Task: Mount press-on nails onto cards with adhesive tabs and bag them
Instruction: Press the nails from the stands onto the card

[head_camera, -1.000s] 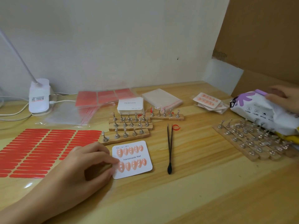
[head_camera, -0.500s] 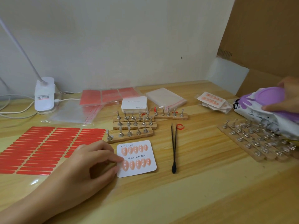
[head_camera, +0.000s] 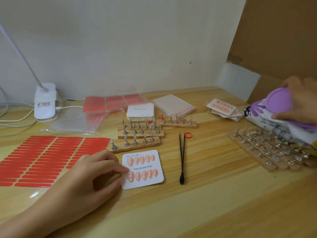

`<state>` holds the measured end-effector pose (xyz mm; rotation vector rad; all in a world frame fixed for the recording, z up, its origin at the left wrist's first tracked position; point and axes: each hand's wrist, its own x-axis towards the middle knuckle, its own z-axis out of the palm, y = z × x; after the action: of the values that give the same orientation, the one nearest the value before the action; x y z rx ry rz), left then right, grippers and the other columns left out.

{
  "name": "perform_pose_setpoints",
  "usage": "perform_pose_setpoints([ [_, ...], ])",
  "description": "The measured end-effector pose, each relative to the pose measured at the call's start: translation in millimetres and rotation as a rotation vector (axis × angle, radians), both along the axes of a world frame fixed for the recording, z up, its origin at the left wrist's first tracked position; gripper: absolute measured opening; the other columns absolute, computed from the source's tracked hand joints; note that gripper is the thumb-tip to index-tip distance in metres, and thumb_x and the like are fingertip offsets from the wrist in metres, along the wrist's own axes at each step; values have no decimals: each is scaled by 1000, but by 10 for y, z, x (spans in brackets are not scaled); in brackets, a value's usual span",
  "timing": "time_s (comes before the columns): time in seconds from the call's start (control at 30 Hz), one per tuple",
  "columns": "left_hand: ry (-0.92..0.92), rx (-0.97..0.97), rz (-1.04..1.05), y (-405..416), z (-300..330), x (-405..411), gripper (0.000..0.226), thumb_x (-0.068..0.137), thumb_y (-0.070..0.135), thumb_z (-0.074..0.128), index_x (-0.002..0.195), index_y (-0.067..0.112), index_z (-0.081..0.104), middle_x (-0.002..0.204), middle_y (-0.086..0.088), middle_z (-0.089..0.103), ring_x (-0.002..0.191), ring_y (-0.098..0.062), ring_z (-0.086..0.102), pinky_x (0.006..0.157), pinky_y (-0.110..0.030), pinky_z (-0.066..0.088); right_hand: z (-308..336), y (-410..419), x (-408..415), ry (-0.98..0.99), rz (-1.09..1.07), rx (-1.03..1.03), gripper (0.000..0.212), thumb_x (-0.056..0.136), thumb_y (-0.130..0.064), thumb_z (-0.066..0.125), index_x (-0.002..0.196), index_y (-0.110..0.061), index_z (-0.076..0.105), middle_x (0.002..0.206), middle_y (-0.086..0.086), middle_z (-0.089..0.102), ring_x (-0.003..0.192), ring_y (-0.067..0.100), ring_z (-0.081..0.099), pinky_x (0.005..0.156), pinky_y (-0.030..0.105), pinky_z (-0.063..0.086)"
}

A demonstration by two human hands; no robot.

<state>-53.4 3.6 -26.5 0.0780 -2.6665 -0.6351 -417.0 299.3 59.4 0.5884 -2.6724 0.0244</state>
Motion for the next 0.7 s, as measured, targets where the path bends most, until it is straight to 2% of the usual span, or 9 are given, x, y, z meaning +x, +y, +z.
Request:
perform_pose_setpoints([
  [0.13, -9, -5, -9, -30, -24, 5, 24, 78, 49, 50, 92, 43, 68, 93, 26, 55, 79, 4, 56, 64, -5, 38, 92, -84, 71, -19, -16, 161, 69, 61, -29, 84, 111, 3, 49, 94, 22, 49, 89, 39, 50, 76, 48, 48],
  [0.23, 4, -7, -16, -52, -38, 1, 24, 80, 52, 50, 96, 45, 66, 93, 26, 56, 78, 3, 57, 62, -8, 39, 127, -171, 235, -18, 66, 129, 35, 80, -45, 63, 84, -10, 63, 73, 8, 53, 70, 29, 54, 64, 38, 49],
  [0.3, 26, -11, -27, -58, -50, -7, 28, 83, 61, 44, 99, 47, 63, 93, 27, 56, 78, 3, 57, 62, -10, 40, 107, -240, 372, -208, 102, 57, 45, 88, -54, 43, 74, -16, 64, 67, 7, 60, 63, 23, 58, 57, 32, 47],
  [0.33, 35, -13, -31, -62, -59, -10, 31, 85, 65, 40, 99, 48, 62, 93, 27, 55, 78, 4, 57, 63, -11, 40, 85, -270, 400, -347, 104, -26, 48, 91, -50, 39, 81, -11, 67, 70, 11, 64, 65, 24, 61, 58, 32, 49],
  [0.4, 45, -12, -32, -69, -73, -20, 33, 85, 66, 36, 100, 50, 60, 94, 28, 55, 78, 4, 57, 63, -12, 41, 42, -286, 365, -541, 84, -251, 32, 96, -29, 44, 93, -4, 64, 73, 13, 63, 62, 22, 60, 47, 29, 51],
  [0.47, 57, -10, -49, -80, -82, -37, 31, 86, 65, 37, 101, 50, 60, 95, 27, 55, 78, 6, 57, 61, -10, 42, 65, -212, 286, -561, 25, -380, 13, 94, -7, 48, 99, -6, 60, 70, 12, 58, 58, 19, 55, 38, 24, 47],
  [0.53, 58, -13, -77, -99, -96, -57, 29, 88, 61, 38, 103, 49, 60, 96, 27, 55, 79, 9, 58, 59, -7, 42, 119, -91, 182, -488, -18, -342, 15, 91, 0, 51, 99, -5, 62, 72, 13, 59, 61, 23, 54, 47, 29, 46],
  [0.6, 56, -7, -87, -125, -116, -73, 29, 88, 61, 39, 105, 50, 60, 97, 24, 56, 81, 6, 59, 58, -10, 44, 174, 21, 94, -378, -36, -143, 18, 88, -1, 53, 100, -3, 67, 90, 16, 65, 77, 30, 57, 65, 33, 45],
  [0.7, 61, 1, -89, -167, -175, -77, 29, 88, 61, 40, 105, 49, 60, 98, 21, 57, 82, 4, 60, 58, -12, 46, 259, 89, 44, -415, -59, -22, 26, 87, 2, 54, 108, -3, 67, 83, 9, 63, 67, 24, 51, 58, 29, 38],
])
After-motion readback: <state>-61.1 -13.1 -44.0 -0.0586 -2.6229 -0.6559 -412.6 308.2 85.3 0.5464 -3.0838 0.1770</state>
